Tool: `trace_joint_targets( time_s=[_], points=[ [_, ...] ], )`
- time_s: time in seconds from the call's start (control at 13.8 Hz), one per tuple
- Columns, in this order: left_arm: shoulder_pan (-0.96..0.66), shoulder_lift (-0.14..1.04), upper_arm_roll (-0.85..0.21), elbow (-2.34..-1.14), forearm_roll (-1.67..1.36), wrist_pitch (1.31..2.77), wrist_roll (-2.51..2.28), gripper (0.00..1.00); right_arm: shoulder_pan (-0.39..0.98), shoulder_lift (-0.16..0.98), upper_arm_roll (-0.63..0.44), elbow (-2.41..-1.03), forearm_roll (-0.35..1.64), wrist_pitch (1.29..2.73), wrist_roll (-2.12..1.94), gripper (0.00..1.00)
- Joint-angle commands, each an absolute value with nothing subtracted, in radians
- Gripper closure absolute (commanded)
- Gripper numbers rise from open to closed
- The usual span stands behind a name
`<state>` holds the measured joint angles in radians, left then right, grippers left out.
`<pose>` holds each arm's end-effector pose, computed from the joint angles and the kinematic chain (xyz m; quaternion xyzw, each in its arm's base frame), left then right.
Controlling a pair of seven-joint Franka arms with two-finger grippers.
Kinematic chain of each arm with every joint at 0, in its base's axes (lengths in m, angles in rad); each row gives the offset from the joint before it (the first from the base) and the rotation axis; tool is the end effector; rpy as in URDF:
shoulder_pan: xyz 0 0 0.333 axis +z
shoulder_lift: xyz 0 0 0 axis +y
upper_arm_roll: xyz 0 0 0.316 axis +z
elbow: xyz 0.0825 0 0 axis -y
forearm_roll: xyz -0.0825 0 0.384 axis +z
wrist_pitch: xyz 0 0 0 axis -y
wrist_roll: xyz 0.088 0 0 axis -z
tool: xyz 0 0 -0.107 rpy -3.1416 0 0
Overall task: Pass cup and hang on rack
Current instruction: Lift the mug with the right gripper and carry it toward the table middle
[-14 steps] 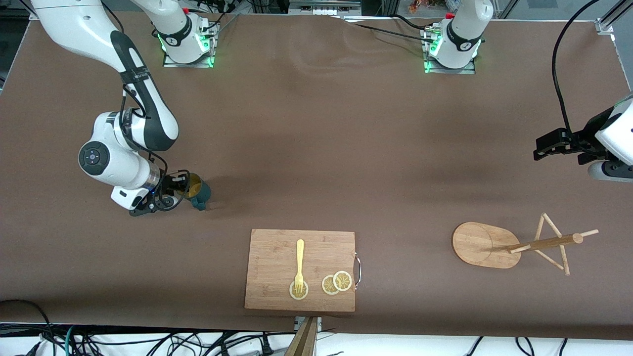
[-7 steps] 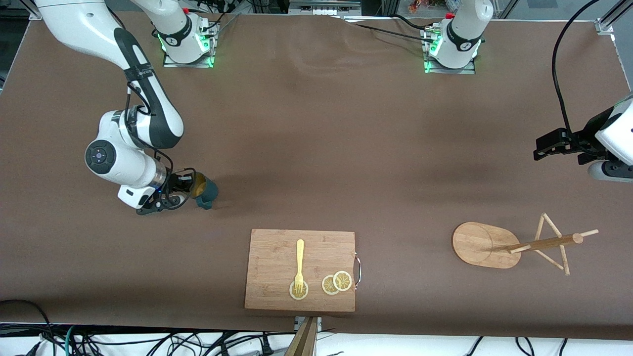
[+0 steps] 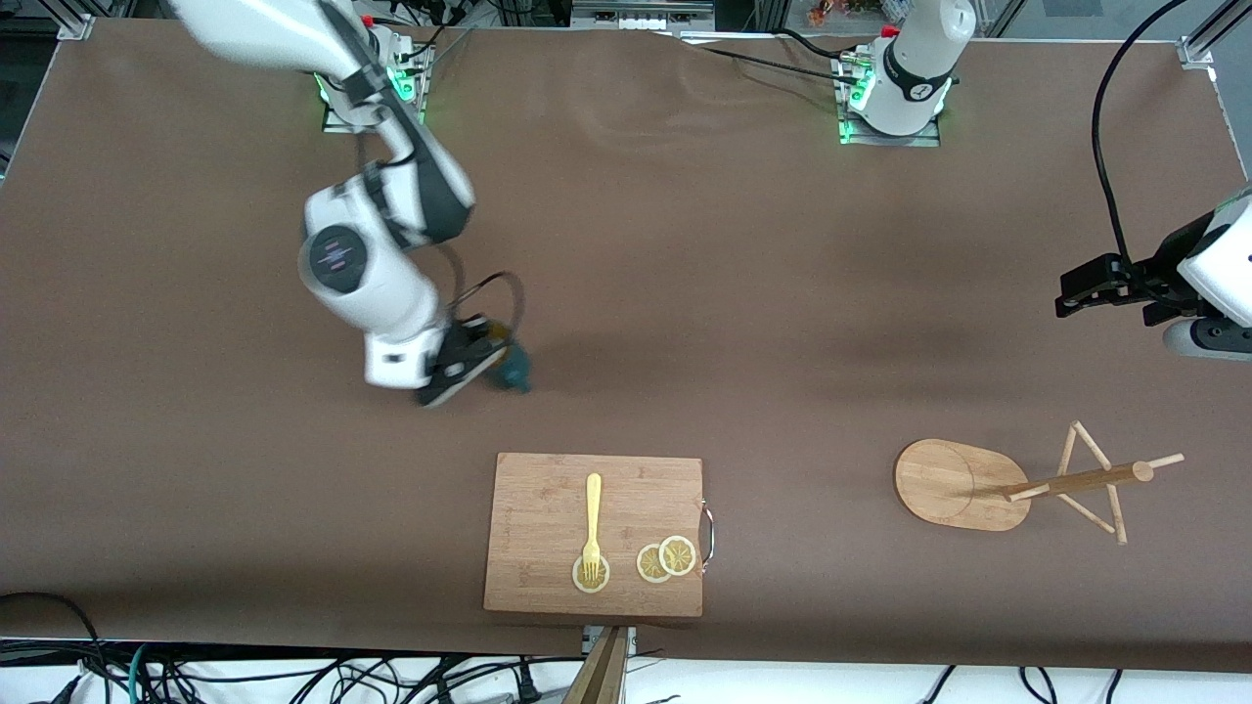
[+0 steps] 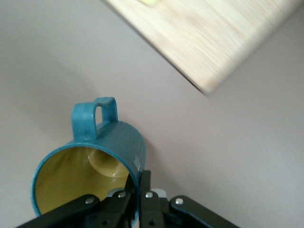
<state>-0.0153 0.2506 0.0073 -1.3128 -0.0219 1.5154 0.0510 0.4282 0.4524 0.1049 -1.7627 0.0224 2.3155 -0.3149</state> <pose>0.6244 -0.0081 0.5929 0.9992 -0.0299 -0.0238 0.0106 0.5776 0.3339 0.3203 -0.9153 -0.3983 -0.0475 0.0366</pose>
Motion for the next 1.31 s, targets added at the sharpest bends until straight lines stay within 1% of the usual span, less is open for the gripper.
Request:
trace_joint_targets(
  time_s=[0.0, 0.15, 0.36, 0.51, 0.65, 0.87, 1.02, 1.16, 1.24],
  points=[
    [-0.015, 0.271, 0.012, -1.279, 0.002, 1.506, 0.058, 0.00, 0.592, 0.514, 0.092, -1.628, -0.054, 2.298, -0.325, 1.00],
    [-0.006, 0.275, 0.015, -1.279, 0.000, 1.508, 0.060, 0.00, 0.704, 0.567, 0.092, -1.565, -0.080, 2.295, -0.330, 1.00],
    [-0.002, 0.276, 0.015, -1.279, -0.002, 1.508, 0.060, 0.00, 0.820, 0.682, 0.091, -1.444, -0.081, 2.267, -0.330, 1.00],
    [-0.002, 0.276, 0.015, -1.279, -0.002, 1.508, 0.061, 0.00, 0.877, 0.771, 0.091, -1.335, -0.081, 2.244, -0.330, 1.00],
    [0.002, 0.276, 0.015, -1.281, -0.005, 1.506, 0.063, 0.00, 0.911, 0.840, 0.091, -1.255, -0.080, 2.244, -0.330, 1.00],
    [-0.003, 0.255, 0.011, -1.298, -0.011, 1.484, 0.064, 0.00, 0.933, 0.890, 0.091, -1.212, -0.080, 2.244, -0.330, 1.00],
    [-0.011, 0.242, 0.006, -1.311, -0.011, 1.398, 0.109, 0.00, 0.933, 0.891, 0.091, -1.213, -0.081, 2.238, -0.331, 1.00],
    [-0.011, 0.221, 0.006, -1.345, -0.020, 1.379, 0.211, 0.00, 0.937, 0.891, 0.089, -1.215, -0.081, 2.237, -0.328, 1.00],
    [-0.011, 0.200, 0.006, -1.376, -0.029, 1.376, 0.256, 0.00, 0.937, 0.893, 0.089, -1.215, -0.081, 2.237, -0.327, 0.91]
  ],
)
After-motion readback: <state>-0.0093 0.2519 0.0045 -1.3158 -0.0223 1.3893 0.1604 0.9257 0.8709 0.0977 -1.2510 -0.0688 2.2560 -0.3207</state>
